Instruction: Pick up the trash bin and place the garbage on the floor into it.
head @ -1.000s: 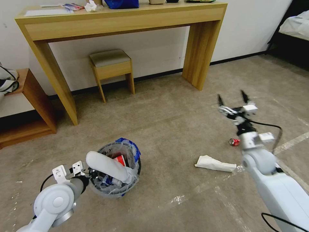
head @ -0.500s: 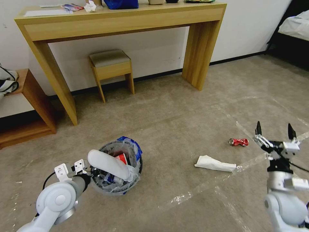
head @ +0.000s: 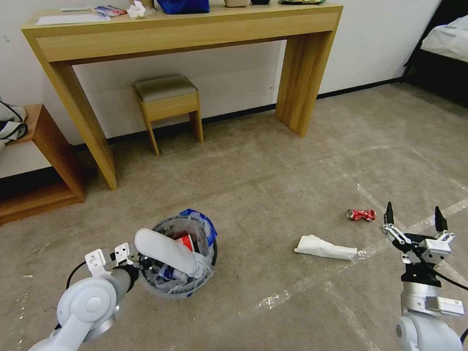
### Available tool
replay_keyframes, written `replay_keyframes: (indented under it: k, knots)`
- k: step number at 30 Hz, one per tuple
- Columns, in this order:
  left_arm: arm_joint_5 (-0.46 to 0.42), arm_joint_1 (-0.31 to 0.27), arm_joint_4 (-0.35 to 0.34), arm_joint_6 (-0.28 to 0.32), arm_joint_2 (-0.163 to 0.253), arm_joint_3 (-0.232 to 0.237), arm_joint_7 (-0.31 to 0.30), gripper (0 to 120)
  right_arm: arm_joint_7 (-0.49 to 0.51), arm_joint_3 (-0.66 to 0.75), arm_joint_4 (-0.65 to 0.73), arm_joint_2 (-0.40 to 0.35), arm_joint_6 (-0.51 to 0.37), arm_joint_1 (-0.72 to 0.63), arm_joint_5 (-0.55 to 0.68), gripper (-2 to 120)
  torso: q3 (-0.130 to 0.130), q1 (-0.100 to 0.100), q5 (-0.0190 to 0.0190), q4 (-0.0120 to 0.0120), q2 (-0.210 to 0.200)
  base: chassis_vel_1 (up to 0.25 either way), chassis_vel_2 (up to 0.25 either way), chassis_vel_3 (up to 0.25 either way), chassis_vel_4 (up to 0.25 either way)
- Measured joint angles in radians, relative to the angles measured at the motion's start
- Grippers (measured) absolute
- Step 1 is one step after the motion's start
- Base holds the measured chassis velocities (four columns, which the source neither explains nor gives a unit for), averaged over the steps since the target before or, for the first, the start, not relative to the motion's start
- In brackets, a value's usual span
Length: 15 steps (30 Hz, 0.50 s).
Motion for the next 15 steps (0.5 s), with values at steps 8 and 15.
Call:
replay_keyframes:
  k: [8,15]
  knots:
    - [0.0,0.01,-0.009,-0.003,-0.003,-0.004,-0.001,0,-0.01,-0.013,-0.007,0.005,0.01,0.0,-0.007,100,0.0,0.0,0.0001,-0.0001,0.0,-0.056,-0.053,-0.056,-0.066]
    - [0.001,0.012,-0.014,-0.003,-0.005,-0.005,0.0,0,-0.01,-0.02,-0.018,0.007,0.013,0.008,-0.016,100,0.0,0.0,0.0001,-0.0006,0.0,-0.083,-0.097,-0.082,-0.085]
